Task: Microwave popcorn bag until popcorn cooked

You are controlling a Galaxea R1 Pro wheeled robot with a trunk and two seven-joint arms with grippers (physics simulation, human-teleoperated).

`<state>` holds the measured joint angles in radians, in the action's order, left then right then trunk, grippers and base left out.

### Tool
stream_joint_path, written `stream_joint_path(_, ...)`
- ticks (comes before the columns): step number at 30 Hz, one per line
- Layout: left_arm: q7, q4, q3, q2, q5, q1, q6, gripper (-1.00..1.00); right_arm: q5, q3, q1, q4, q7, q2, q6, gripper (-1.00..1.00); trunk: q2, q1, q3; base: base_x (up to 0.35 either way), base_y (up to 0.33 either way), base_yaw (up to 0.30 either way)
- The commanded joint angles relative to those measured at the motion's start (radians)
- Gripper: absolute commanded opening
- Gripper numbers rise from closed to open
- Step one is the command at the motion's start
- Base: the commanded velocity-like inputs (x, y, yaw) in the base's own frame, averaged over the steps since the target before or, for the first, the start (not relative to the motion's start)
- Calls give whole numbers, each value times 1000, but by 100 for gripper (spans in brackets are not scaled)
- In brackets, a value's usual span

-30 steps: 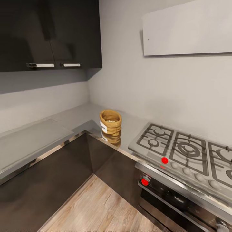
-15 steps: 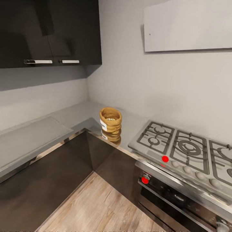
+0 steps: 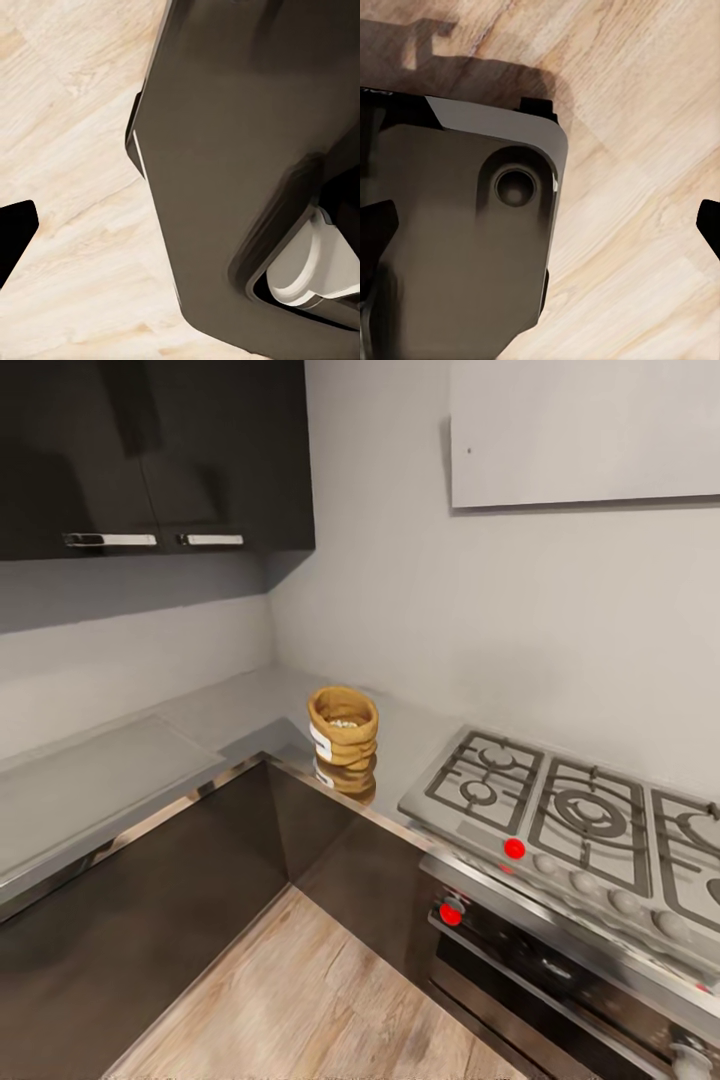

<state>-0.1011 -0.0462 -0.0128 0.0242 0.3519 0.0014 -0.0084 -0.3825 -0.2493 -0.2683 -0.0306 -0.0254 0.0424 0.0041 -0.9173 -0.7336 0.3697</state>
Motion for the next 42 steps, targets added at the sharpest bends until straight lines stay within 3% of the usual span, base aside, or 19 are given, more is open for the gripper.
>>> stream_joint_path(1, -3, -1, -1, 0, 4, 0, -1, 100, -9, -8, -1, -2, -2, 1, 0, 100, -1, 0, 3, 0, 0, 0)
stream_joint_path(34, -3, -1, -2, 0, 4, 0, -1, 100, -5, -8, -1, -2, 12, -4, 1, 100, -1, 0, 56, 0, 0, 0)
stream_joint_path(42, -4, -1, -1, 0, 4, 0, -1, 100, -7, -8, -1, -2, 11, -6, 14, 100, -1, 0, 60, 0, 0, -7)
